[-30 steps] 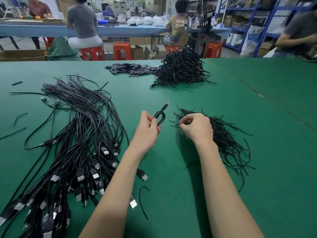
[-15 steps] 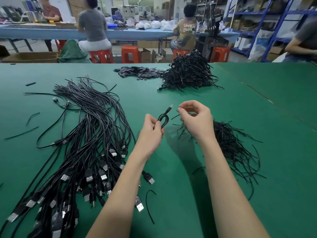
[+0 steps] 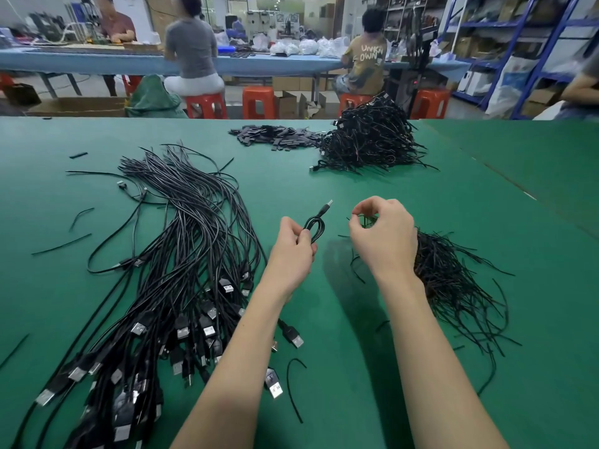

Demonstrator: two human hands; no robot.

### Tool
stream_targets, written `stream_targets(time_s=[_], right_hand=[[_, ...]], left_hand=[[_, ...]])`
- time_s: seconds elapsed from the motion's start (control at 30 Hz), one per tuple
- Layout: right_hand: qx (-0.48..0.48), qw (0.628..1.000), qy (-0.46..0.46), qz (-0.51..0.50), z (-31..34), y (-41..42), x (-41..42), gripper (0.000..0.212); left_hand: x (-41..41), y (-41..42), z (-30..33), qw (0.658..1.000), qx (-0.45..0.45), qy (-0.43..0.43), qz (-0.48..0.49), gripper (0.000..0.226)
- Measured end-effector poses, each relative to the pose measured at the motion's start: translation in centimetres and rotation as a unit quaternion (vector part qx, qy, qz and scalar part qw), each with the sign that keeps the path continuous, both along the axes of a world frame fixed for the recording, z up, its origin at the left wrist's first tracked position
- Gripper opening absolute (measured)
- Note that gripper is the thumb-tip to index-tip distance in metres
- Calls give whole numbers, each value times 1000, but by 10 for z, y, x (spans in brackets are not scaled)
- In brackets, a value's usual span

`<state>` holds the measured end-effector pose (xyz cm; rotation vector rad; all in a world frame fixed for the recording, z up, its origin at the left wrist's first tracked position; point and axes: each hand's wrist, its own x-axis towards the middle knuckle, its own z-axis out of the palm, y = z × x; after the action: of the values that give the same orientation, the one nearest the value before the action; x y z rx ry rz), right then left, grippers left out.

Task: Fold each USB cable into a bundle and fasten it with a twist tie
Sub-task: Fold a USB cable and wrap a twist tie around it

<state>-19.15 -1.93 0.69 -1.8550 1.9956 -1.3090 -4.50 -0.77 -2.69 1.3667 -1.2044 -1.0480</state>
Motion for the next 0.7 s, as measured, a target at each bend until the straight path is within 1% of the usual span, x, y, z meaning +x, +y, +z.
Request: stream_targets(time_s=[0.03,0.07,0.1,0.13,0.2,0.23,0.33,0.47,0.6,0.7], right_hand=[[3,1000,-12,-6,0,0,-1,4],[9,999,-48,1,0,0,-2,4],[15,994,-107,16,0,-1,-3,5],[24,984,-176,32,2,-1,-5,5],[38,949,-309,59,6,-1,-5,5],[36,934,-349,67,7,-1,-5,5],[24,915,-393,88,9,0,0,3],[43,866,-475,148,10,2,4,11],[68,860,-471,184,7,0,4,12],[88,836,-487,237,4,2,7,11]], left_hand=[[1,0,0,1000,1,-1,2,15],[1,0,0,1000,3,-2,3,15],[2,0,1,1000,3,-4,2,15],[2,0,1,1000,4,-5,1,15],[2,1,2,1000,7,3,-4,15],[1,1,2,1000,9,8,-6,15],[1,1,3,1000,12,15,-8,14],[1,0,4,999,18,29,-7,13],[3,0,5,999,19,36,-7,13],[2,1,7,999,15,40,-5,13]])
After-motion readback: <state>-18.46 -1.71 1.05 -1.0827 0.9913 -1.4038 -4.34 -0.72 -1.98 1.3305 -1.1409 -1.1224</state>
